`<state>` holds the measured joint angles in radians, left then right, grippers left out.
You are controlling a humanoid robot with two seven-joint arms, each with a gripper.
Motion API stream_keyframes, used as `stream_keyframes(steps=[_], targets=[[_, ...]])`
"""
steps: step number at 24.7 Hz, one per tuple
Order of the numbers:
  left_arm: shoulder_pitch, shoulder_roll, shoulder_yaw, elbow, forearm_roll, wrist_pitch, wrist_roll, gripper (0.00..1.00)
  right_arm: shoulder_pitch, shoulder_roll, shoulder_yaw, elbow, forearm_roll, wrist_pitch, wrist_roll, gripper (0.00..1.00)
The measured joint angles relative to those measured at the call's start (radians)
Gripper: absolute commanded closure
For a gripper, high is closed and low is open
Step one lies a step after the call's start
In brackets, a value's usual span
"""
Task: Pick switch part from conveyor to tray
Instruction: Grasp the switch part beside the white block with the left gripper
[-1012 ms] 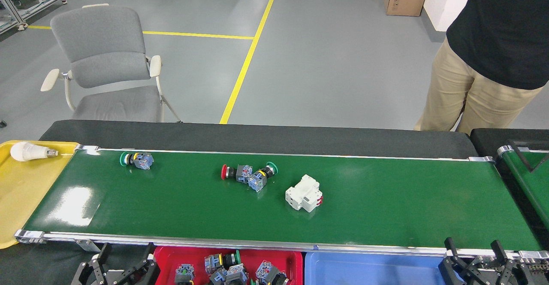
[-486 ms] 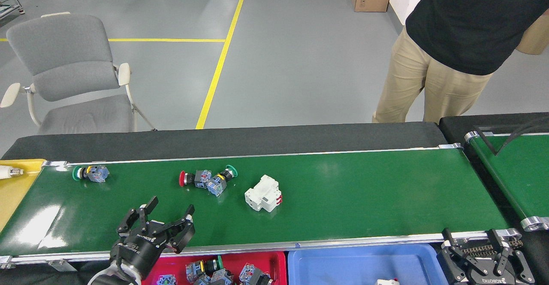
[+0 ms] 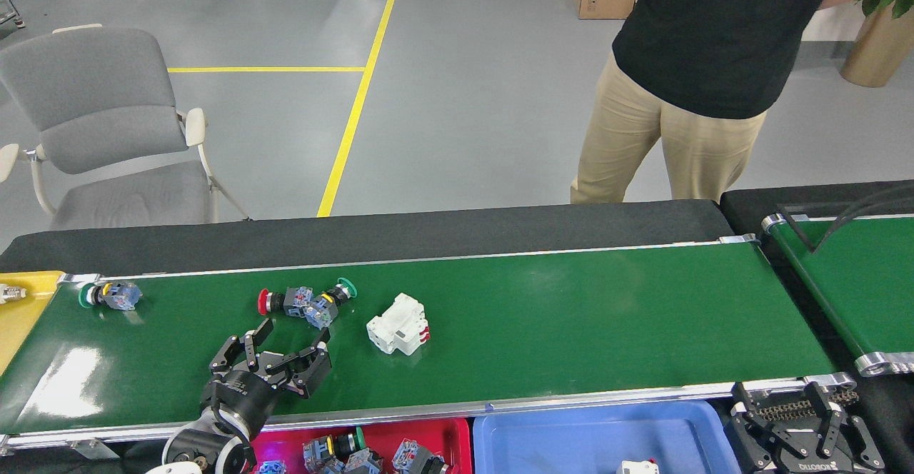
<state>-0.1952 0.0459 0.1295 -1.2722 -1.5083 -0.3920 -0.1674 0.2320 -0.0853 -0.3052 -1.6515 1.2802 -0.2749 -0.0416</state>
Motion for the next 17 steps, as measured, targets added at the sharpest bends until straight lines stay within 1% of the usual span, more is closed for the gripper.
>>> stream_keyframes(steps=[4,6,7,9,11,12,13,14,17], targets=[[-0.058,0.0,0.0,0.062,0.0,0.026,0.002,0.04,-0.025,0.0,0.013,0.001,0.001,0.0,0.003,0.0],[-0.074,0.0,0.0,0.082,0.0,0.031,0.003,0.08,-0.025,-0.002,0.016,0.003,0.001,-0.001,0.005,0.0],[-0.081,0.0,0.0,0.091,0.0,0.034,0.003,0.14,-0.025,-0.002,0.017,0.004,0.001,-0.001,0.005,0.0],[-0.085,0.0,-0.002,0.097,0.0,0.043,0.004,0.31,-0.025,-0.002,0.035,0.005,0.002,-0.001,0.006,0.0],[-0.085,0.0,-0.003,0.099,0.0,0.047,0.004,0.61,-0.026,-0.002,0.052,0.005,0.002,-0.003,0.007,0.0],[-0.085,0.0,-0.003,0.1,0.003,0.05,0.004,0.69,-0.029,-0.002,0.055,0.005,0.002,-0.003,0.007,0.0],[-0.085,0.0,-0.003,0.101,0.006,0.052,0.004,0.75,-0.032,-0.002,0.055,0.005,0.002,-0.004,0.008,0.0],[-0.085,0.0,-0.003,0.101,0.008,0.05,0.005,0.79,-0.034,-0.002,0.056,0.005,0.002,-0.004,0.008,0.0],[-0.068,0.0,-0.004,0.094,0.018,0.029,0.031,0.88,-0.032,-0.002,0.058,0.005,0.002,-0.003,0.009,0.0]])
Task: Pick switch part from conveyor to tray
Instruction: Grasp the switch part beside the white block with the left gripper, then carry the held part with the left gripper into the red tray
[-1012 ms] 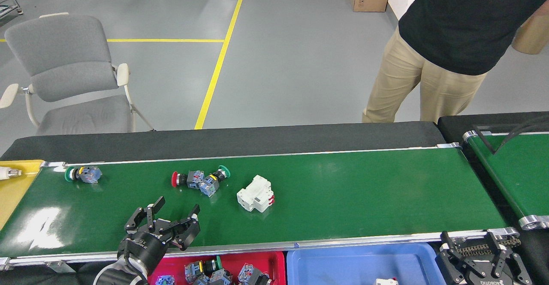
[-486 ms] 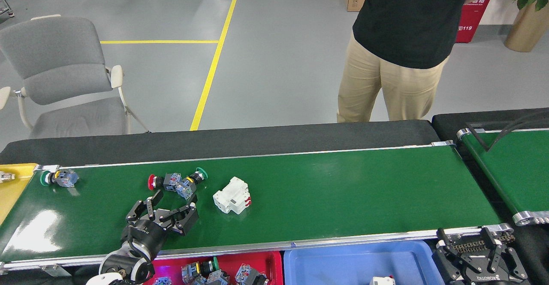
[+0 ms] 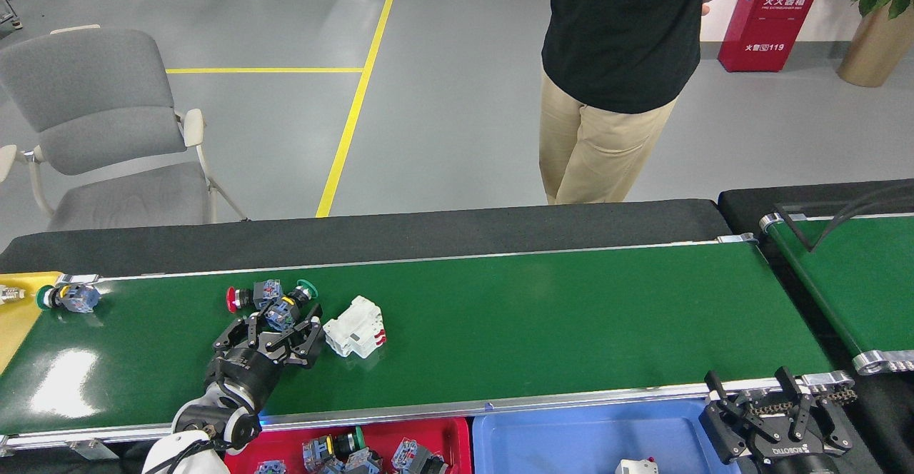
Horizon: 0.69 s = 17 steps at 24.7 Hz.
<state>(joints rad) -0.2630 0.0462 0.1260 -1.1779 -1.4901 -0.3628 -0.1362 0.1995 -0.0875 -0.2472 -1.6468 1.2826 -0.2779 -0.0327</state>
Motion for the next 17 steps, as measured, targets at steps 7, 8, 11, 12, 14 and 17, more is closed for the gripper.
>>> stream_keyframes(steps=[7,8,11,12,14,17], targets=[[0.15,0.0,-0.001,-0.22,0.005,-0.139,0.043,0.89,-0.001,0.0,0.0,0.0,0.0,0.002,0.001,0.0],[0.173,0.0,-0.001,-0.272,0.011,-0.169,0.044,0.88,-0.001,0.0,0.001,0.0,0.0,0.003,0.001,0.0],[0.253,0.0,-0.002,-0.401,0.029,-0.245,0.046,0.8,-0.001,0.0,0.001,0.0,0.0,0.004,0.001,0.0],[0.29,0.0,-0.003,-0.438,0.033,-0.275,0.048,0.78,-0.001,0.0,0.001,0.0,0.0,0.005,0.001,0.0],[0.375,0.0,-0.003,-0.511,0.059,-0.345,0.048,0.61,-0.001,0.0,0.0,0.0,0.0,0.009,0.001,0.0],[0.506,-0.005,-0.002,-0.582,0.086,-0.398,0.048,0.15,-0.001,0.0,-0.001,-0.003,0.0,0.011,0.001,0.0]])
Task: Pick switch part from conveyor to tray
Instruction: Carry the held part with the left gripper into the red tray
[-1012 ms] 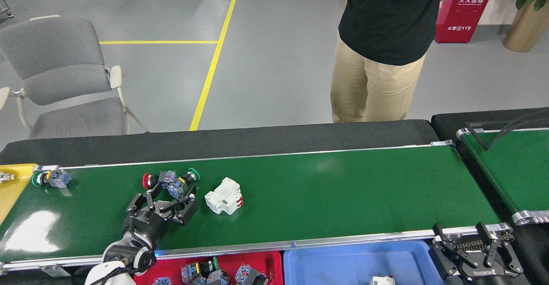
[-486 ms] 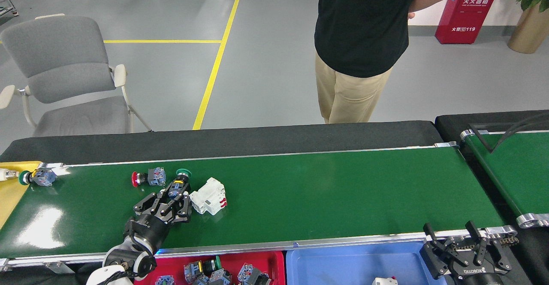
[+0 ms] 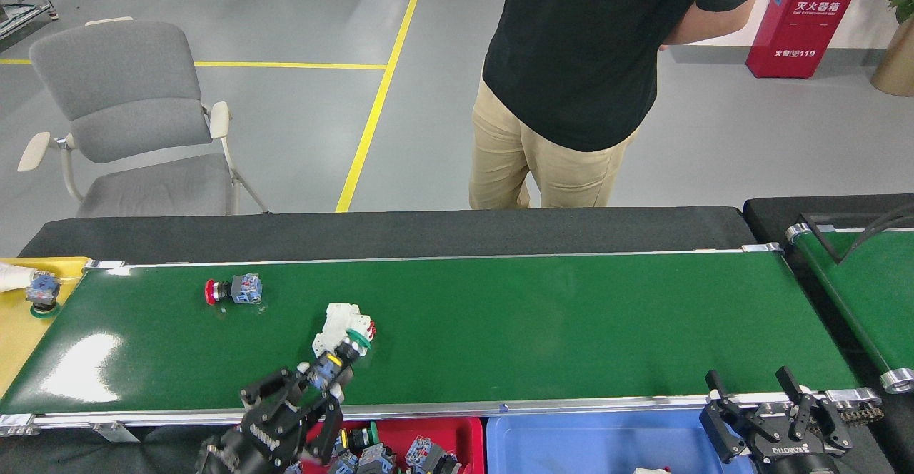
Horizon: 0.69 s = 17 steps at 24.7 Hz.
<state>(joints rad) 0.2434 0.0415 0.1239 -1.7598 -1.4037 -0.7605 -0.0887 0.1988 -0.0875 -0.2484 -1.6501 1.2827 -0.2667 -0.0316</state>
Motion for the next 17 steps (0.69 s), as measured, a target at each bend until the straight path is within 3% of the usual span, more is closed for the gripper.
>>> stream_keyframes(steps=[1,2,8,11,13,15,17], targets=[[0.025,-0.003,0.002,-0.002,0.0,-0.008,-0.001,0.04,0.0,0.0,0.0,-0.001,0.0,0.0,0.0,0.0],[0.043,-0.004,0.005,-0.003,0.0,-0.012,-0.002,0.01,0.0,0.0,0.0,-0.001,0.0,0.001,0.0,0.0],[0.074,-0.024,0.075,-0.006,0.002,-0.022,-0.006,0.01,0.04,0.001,-0.012,-0.049,0.0,0.002,0.0,0.0],[0.075,-0.074,0.156,-0.007,0.002,0.138,-0.006,0.01,0.092,0.001,-0.013,-0.089,0.0,0.005,0.0,0.0],[0.075,-0.066,0.222,-0.007,0.002,0.278,-0.003,0.01,0.116,0.001,-0.013,-0.101,0.0,-0.001,0.0,0.0],[0.075,-0.052,0.277,-0.007,0.002,0.348,0.0,0.01,0.128,0.008,-0.012,-0.104,0.005,-0.005,0.0,0.03],[0.075,-0.05,0.293,0.0,-0.008,0.377,0.002,0.01,0.128,0.05,-0.012,-0.105,0.042,0.008,0.0,0.03]])
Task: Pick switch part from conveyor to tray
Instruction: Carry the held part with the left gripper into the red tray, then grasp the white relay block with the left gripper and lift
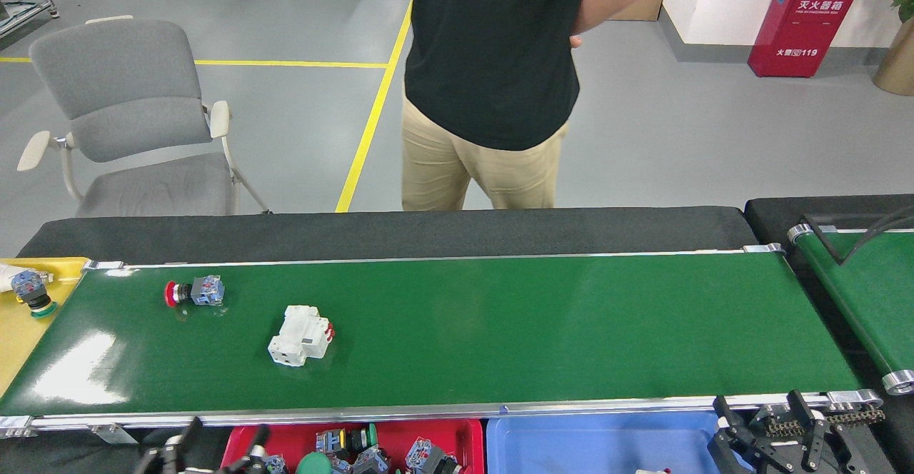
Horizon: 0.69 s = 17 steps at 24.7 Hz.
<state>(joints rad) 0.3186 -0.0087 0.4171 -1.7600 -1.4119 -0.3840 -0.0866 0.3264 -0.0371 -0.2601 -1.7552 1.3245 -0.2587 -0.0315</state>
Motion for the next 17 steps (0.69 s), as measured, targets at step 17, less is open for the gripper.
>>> stream_keyframes(steps=[17], targets=[[-0.298,0.195,-0.156,0.301,-0.06,-0.014,0.004,0.01,-0.046,0.083,0.059,0.0,0.111,0.063,0.002,0.02]])
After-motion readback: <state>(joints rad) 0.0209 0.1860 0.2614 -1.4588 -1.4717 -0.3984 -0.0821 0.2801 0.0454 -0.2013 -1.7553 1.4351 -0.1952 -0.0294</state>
